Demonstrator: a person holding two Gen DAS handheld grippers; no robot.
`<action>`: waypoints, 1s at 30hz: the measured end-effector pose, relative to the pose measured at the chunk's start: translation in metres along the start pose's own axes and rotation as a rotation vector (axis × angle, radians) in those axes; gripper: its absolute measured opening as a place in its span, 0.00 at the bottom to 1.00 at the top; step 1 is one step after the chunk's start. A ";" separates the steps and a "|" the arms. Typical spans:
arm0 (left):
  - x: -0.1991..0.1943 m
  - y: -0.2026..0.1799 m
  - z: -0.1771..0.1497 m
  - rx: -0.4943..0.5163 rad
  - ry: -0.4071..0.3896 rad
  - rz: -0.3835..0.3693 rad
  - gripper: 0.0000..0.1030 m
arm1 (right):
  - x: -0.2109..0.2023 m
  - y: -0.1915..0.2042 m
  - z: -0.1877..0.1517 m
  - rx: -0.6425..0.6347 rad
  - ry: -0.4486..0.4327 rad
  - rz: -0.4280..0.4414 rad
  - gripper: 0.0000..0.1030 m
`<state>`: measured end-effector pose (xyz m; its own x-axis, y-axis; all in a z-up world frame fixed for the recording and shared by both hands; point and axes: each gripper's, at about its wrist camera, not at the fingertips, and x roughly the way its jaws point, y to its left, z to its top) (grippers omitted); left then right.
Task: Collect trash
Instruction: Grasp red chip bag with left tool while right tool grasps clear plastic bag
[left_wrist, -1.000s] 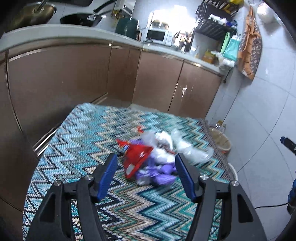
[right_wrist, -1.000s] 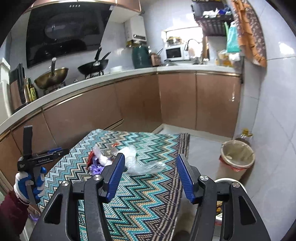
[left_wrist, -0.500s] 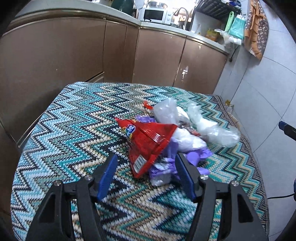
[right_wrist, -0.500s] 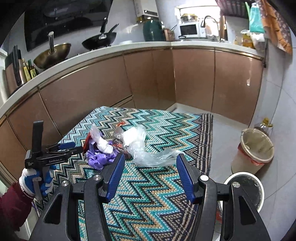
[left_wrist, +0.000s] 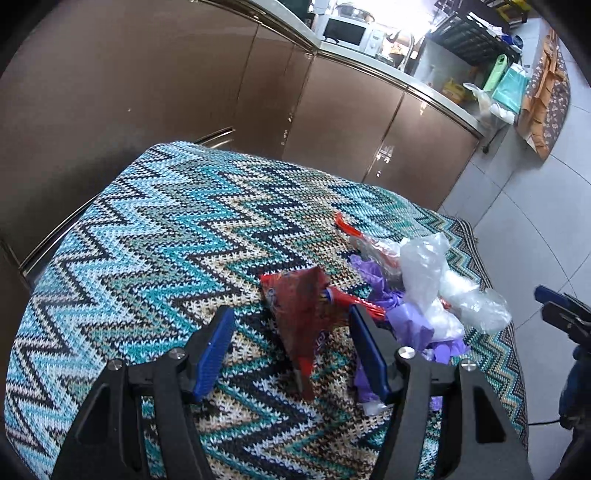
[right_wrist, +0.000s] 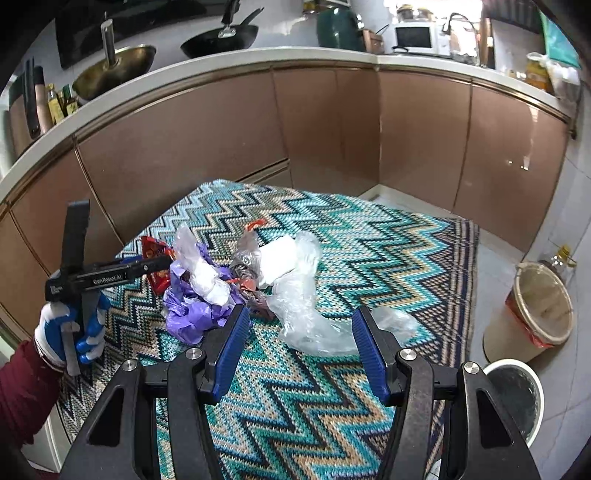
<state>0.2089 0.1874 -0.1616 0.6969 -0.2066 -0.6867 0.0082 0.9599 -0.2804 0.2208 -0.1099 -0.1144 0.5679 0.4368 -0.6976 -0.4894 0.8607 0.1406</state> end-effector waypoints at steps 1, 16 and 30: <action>0.002 0.000 0.001 0.000 0.004 -0.005 0.59 | 0.004 0.001 0.001 -0.006 0.007 0.002 0.57; 0.032 0.003 0.002 0.006 0.083 -0.065 0.07 | 0.073 -0.002 0.006 -0.087 0.150 0.043 0.61; -0.014 0.013 -0.009 -0.005 0.009 -0.036 0.06 | 0.060 -0.003 0.000 -0.045 0.124 0.091 0.12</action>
<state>0.1929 0.2009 -0.1618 0.6899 -0.2429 -0.6819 0.0298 0.9508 -0.3085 0.2563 -0.0861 -0.1572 0.4351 0.4744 -0.7653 -0.5661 0.8051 0.1772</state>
